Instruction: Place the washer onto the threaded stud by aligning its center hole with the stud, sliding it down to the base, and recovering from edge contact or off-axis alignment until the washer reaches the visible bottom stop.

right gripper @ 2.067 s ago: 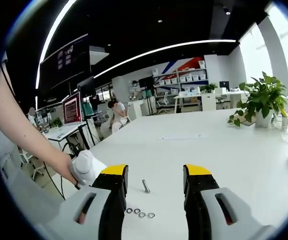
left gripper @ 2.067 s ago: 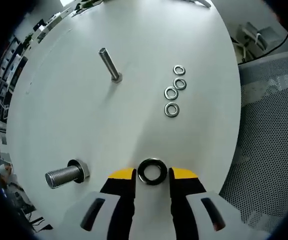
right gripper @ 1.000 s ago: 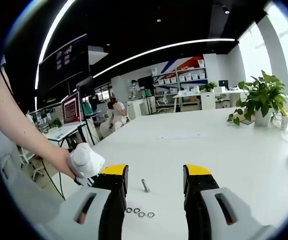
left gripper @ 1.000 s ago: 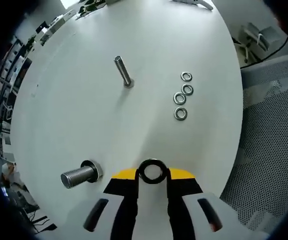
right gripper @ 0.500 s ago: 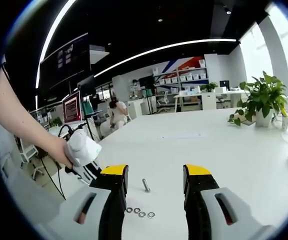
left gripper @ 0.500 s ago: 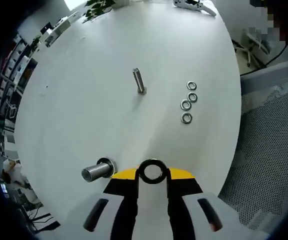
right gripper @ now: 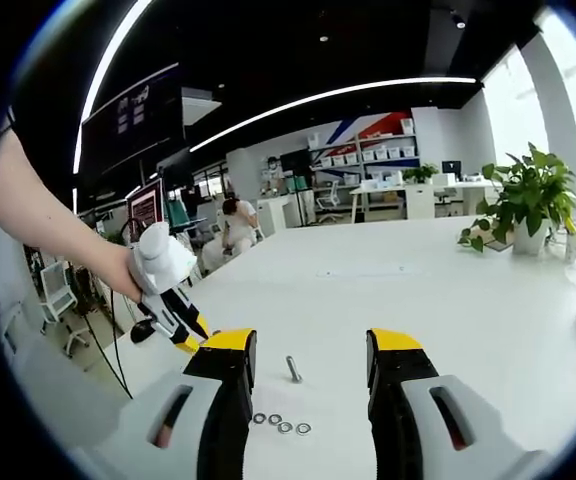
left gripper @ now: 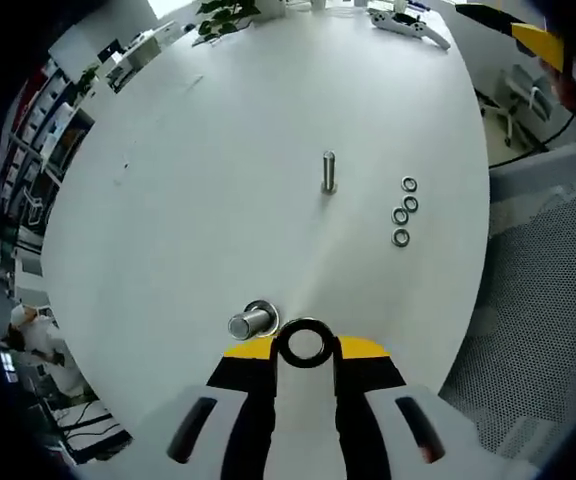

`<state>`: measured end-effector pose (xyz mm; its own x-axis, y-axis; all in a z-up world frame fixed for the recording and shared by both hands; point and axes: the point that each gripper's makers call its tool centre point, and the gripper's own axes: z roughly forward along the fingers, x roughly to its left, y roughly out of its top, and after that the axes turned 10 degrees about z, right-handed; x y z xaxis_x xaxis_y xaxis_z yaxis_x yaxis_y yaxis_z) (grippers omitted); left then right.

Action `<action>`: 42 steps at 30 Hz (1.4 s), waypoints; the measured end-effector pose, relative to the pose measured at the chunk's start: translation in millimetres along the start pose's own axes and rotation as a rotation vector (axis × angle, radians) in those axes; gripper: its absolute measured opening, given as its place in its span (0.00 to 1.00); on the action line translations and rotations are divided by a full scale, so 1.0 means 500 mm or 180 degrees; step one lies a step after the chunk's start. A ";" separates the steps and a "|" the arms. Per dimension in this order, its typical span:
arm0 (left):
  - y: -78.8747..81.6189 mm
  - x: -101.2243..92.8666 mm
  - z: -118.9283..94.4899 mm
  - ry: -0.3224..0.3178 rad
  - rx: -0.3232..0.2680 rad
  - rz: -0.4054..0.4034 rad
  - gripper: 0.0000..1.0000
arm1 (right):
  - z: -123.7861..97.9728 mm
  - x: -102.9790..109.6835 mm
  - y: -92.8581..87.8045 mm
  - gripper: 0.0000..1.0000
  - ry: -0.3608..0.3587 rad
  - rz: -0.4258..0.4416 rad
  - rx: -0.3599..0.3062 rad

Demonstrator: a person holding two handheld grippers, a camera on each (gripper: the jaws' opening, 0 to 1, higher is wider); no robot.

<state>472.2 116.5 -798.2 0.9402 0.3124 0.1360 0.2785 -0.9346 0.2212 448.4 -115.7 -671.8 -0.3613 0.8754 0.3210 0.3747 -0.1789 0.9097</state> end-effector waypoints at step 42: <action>-0.013 0.090 0.030 -0.0014 0.0261 -0.0091 0.19 | -0.001 -0.006 -0.005 0.47 -0.0017 0.0031 0.0021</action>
<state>515.4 133.9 -807.8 0.9325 0.3384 0.1264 0.3201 -0.9362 0.1449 448.4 -118.0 -674.8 -0.3532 0.8760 0.3284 0.3839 -0.1844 0.9048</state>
